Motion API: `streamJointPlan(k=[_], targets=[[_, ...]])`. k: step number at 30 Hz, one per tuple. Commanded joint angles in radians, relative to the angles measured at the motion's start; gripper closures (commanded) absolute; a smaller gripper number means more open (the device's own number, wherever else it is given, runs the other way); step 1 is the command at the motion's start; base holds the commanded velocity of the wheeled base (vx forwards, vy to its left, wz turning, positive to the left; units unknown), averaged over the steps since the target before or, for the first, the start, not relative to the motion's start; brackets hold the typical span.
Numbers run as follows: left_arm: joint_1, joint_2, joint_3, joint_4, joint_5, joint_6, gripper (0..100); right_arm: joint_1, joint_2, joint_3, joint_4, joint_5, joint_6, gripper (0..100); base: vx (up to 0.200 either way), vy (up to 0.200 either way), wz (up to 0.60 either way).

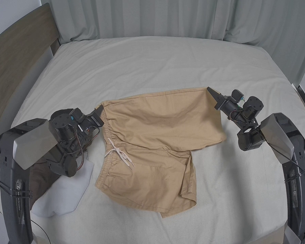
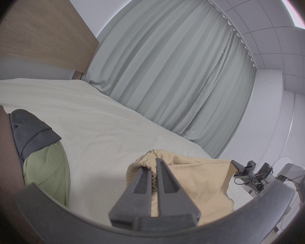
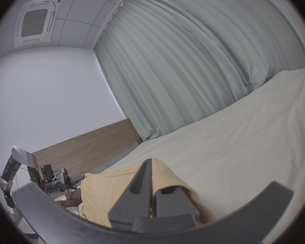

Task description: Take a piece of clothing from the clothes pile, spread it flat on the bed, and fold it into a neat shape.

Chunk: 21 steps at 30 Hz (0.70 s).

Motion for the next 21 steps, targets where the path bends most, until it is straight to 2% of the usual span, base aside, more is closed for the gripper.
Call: streamJointPlan(k=[1,11,12,13,14,19,21], targets=[[-0.001,0.010,-0.004,-0.004,0.000,-0.001,100,0.001,0.010,-0.005,0.000,0.002,0.000,100,0.000,0.000,0.00],[-0.001,0.010,-0.004,-0.004,-0.003,-0.002,100,-0.001,0.015,-0.033,0.015,0.002,-0.001,100,0.000,0.000,0.00],[-0.001,0.010,-0.004,-0.004,-0.005,-0.002,100,0.001,0.015,-0.034,0.017,0.002,-0.001,0,0.000,0.000,0.00],[-0.001,0.010,-0.004,-0.004,-0.006,-0.002,100,0.001,0.013,-0.036,0.017,0.002,-0.001,0,0.000,0.000,0.00],[-0.002,0.011,-0.005,-0.004,-0.008,-0.002,0,-0.001,0.015,-0.045,0.023,0.000,-0.001,0,0.000,0.000,0.00],[-0.012,0.011,-0.008,-0.004,-0.011,-0.027,0,-0.001,0.018,-0.039,0.020,-0.003,-0.005,0,0.000,0.000,0.00],[-0.022,0.010,-0.007,-0.004,-0.006,-0.047,0,0.004,0.002,0.025,-0.003,-0.005,-0.006,0,0.000,0.000,0.00]])
